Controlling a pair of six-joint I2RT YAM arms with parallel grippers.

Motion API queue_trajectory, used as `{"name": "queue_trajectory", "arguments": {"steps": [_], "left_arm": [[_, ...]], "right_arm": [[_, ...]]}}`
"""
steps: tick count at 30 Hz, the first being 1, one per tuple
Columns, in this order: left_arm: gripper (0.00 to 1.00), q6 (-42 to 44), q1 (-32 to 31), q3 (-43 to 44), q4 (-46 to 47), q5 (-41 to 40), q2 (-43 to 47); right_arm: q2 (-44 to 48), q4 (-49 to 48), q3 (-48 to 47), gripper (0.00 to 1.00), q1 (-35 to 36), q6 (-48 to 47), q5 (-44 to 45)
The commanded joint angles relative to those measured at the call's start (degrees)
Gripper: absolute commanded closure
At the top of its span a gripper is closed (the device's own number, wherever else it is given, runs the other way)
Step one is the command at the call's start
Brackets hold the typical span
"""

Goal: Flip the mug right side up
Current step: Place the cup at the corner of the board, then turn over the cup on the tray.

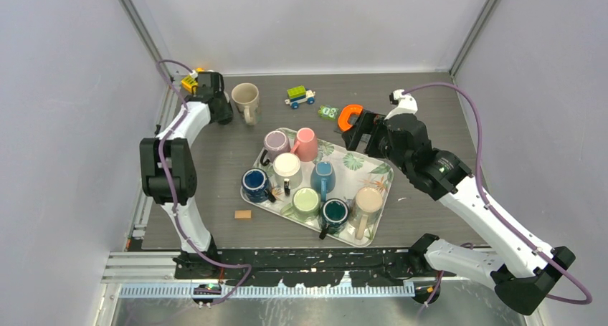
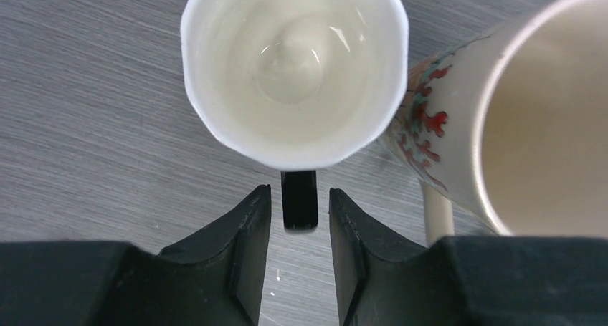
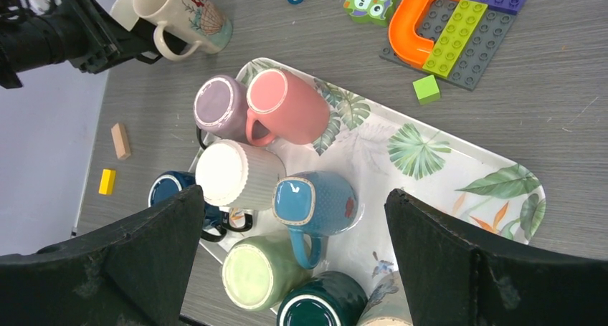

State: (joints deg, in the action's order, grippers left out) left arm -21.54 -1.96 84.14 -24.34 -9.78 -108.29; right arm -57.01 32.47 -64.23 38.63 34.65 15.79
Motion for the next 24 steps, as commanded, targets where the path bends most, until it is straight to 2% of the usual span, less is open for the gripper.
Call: {"name": "queue_trajectory", "arguments": {"steps": [1,4,7,15,24], "left_arm": [[0.62,-1.9,0.0,1.7,-1.6,0.8,6.9],[0.59,-2.7,-0.6,0.4,-2.3,1.2,10.1],[0.51,-3.5,-1.7,-1.4,-2.7,2.6,13.8],[0.30,-1.3,-11.6,-4.6,-5.4,3.7,22.1],[0.27,-1.2,-22.0,-6.6,-7.7,8.8,25.4]], "right_arm": [[0.1,1.3,-0.5,0.00,0.1,0.9,1.2],[-0.1,3.0,-0.5,0.00,0.1,1.3,2.1],[-0.7,7.0,-1.5,0.00,0.1,2.1,3.0],[0.4,23.1,-3.0,0.00,0.1,6.6,5.9],[7.7,38.2,-3.6,0.00,0.3,11.8,-1.3]]}}
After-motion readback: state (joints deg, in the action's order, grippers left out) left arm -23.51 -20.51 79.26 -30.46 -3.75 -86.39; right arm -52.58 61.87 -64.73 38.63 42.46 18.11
